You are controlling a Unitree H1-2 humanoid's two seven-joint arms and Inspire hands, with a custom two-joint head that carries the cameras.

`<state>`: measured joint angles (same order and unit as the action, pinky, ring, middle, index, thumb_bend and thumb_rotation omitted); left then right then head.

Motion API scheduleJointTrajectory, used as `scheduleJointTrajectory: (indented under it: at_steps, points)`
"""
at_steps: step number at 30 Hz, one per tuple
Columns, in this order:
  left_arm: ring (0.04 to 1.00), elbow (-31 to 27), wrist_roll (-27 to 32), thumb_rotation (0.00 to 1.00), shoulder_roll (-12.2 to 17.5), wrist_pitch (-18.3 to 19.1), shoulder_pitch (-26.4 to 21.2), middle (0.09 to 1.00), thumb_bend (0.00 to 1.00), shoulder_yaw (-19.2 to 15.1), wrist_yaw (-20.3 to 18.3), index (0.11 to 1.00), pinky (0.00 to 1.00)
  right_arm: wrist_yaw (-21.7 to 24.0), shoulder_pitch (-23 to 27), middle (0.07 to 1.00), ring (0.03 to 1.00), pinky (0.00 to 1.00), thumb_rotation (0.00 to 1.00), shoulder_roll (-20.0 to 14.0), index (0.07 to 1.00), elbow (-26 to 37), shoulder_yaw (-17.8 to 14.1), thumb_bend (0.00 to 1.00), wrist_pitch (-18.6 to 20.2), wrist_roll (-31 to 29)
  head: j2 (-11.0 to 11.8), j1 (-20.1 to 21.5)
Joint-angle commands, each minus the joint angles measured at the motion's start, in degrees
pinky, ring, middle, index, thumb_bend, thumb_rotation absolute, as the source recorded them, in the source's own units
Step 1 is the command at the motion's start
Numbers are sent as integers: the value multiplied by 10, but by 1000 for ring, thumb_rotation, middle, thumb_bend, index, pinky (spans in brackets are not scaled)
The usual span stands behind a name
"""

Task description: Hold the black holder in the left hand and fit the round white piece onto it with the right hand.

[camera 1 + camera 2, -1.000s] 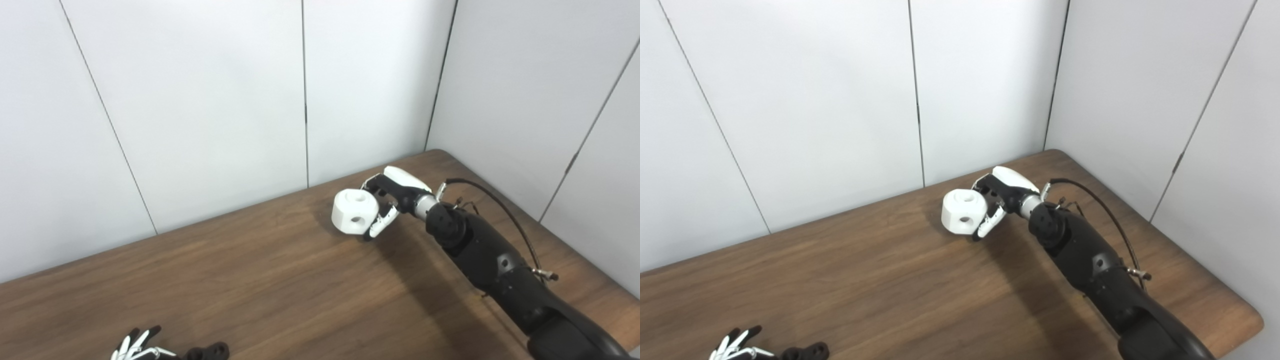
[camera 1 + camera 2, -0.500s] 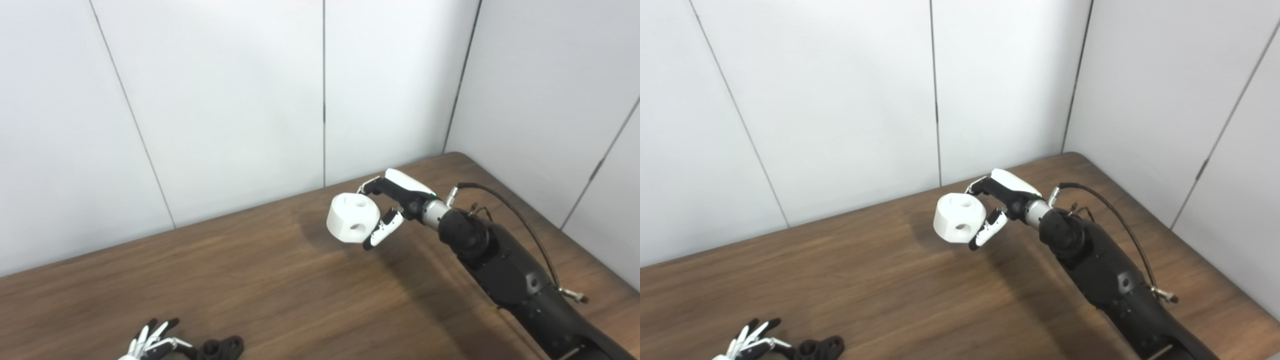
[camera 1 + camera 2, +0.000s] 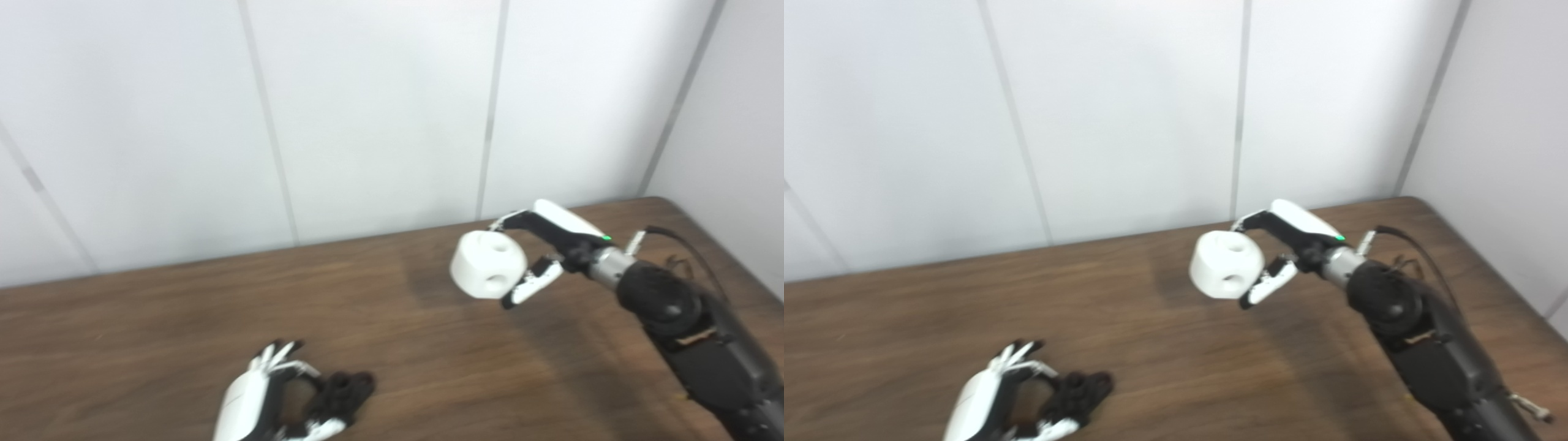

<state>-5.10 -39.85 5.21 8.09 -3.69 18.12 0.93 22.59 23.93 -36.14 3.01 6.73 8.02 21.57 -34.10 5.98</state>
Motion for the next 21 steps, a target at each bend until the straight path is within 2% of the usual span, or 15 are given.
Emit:
scheduleJointTrajectory:
  at_steps: [1,5,11,17,21]
  points:
    - [1000,17,1,45,-9,16,-12,921,521,11,-23,481,1000,1,31,745,835,920,136,-15,480,26,-7,503,-23,-5,-4,-12]
    - [1000,45,4,46,-16,18,-29,917,521,14,-18,481,1000,13,39,750,832,909,134,-6,479,32,-2,503,-27,-16,-6,-22]
    - [1000,91,5,47,-22,2,-56,915,522,20,-5,480,1000,33,54,740,829,974,133,9,478,62,11,502,13,-7,-13,-28]
    - [1000,115,0,48,-32,3,-69,915,522,32,1,479,1000,36,59,732,818,971,132,16,477,65,15,503,-4,-8,-19,-27]
    - [1000,116,-3,48,-35,3,-68,912,522,39,4,479,1000,39,58,737,822,951,132,19,478,74,21,503,1,-1,-20,-30]
